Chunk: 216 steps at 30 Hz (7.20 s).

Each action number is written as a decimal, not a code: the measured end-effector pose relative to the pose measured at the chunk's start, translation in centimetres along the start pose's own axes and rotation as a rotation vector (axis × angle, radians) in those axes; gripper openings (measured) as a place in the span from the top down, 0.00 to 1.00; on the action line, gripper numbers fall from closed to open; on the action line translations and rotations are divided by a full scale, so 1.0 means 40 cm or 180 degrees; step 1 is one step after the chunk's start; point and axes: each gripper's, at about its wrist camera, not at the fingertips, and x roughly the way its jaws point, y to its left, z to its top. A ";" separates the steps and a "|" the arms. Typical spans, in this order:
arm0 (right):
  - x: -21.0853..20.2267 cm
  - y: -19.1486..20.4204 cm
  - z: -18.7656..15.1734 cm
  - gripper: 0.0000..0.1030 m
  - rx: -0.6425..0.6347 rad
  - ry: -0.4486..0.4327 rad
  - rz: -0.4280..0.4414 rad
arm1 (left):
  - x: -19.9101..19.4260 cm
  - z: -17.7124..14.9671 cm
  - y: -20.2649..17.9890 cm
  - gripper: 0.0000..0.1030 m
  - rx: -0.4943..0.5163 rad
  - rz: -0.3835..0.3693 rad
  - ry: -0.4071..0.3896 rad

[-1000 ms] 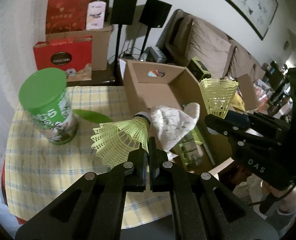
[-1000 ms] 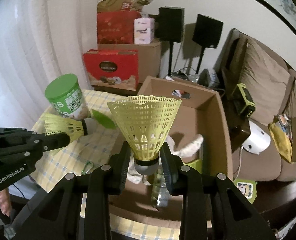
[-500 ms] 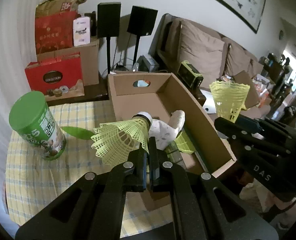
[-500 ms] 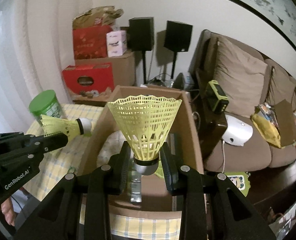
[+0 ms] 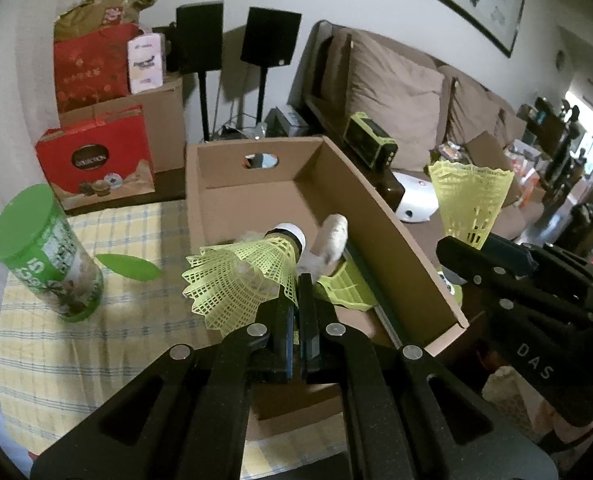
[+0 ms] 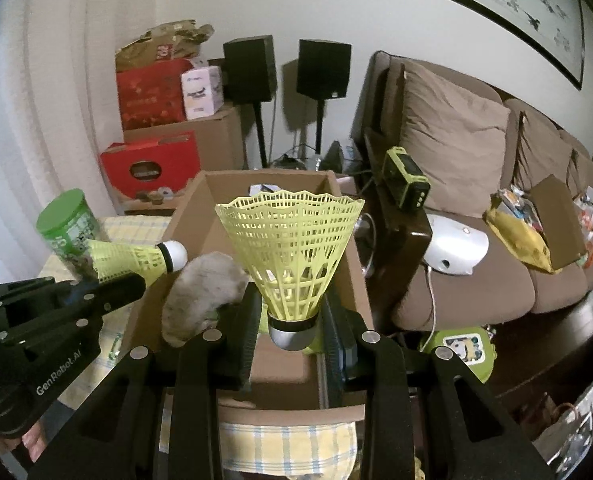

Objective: Organize objects

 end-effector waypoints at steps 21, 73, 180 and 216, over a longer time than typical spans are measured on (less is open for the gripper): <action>0.172 -0.023 -0.095 0.70 0.0212 0.0518 0.0135 | 0.151 -0.079 0.014 0.95 -0.0249 -0.0179 0.0484; 0.077 0.018 -0.041 0.29 0.0267 0.0194 0.0075 | -0.047 -0.040 0.110 0.03 -0.0227 0.0074 -0.0113; 0.147 0.305 0.008 0.25 -0.0239 0.0374 0.0773 | 0.148 -0.261 0.360 0.69 0.0018 -0.0252 0.0910; 0.162 0.376 0.031 0.24 -0.0462 0.0287 0.1063 | -0.036 -0.208 0.484 0.22 -0.0423 -0.0137 0.0059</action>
